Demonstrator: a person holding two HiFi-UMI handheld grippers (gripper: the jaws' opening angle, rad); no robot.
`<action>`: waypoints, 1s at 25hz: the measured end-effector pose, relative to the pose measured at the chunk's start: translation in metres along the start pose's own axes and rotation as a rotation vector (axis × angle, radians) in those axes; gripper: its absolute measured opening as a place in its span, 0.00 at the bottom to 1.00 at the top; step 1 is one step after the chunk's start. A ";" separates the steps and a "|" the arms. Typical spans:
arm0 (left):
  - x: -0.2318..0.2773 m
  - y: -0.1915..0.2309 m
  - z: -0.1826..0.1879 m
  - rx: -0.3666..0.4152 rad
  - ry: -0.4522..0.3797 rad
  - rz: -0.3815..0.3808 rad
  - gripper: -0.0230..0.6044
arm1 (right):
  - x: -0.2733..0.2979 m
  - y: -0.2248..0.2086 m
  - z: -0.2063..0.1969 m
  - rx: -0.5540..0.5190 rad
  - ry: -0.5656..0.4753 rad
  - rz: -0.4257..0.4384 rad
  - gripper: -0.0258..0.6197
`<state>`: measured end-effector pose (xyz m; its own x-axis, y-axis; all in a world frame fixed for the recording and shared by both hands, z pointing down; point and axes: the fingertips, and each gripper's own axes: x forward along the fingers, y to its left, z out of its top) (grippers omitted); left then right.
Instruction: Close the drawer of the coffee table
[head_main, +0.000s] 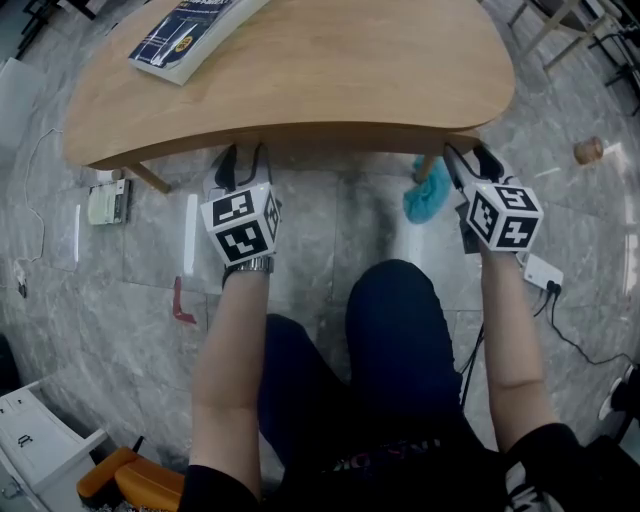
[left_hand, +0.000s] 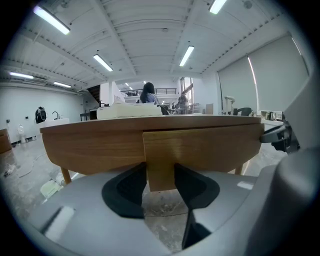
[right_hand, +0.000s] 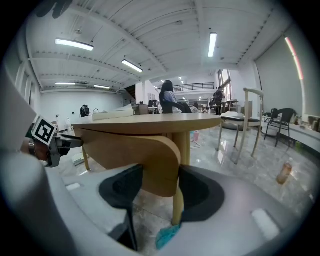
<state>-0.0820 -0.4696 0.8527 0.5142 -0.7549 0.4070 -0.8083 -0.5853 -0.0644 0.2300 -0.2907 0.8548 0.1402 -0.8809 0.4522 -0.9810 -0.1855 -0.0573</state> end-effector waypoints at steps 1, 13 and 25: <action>0.002 0.000 0.001 -0.004 -0.001 0.005 0.33 | 0.001 -0.001 0.001 0.002 -0.002 -0.006 0.39; 0.021 -0.009 0.009 -0.013 -0.026 0.014 0.32 | 0.018 -0.008 0.009 0.068 -0.034 -0.124 0.39; 0.030 -0.014 0.008 -0.017 -0.023 0.001 0.32 | 0.024 -0.011 0.011 0.080 -0.035 -0.132 0.39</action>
<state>-0.0530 -0.4871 0.8582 0.5197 -0.7624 0.3856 -0.8136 -0.5794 -0.0488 0.2461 -0.3149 0.8562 0.2728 -0.8611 0.4290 -0.9402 -0.3331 -0.0706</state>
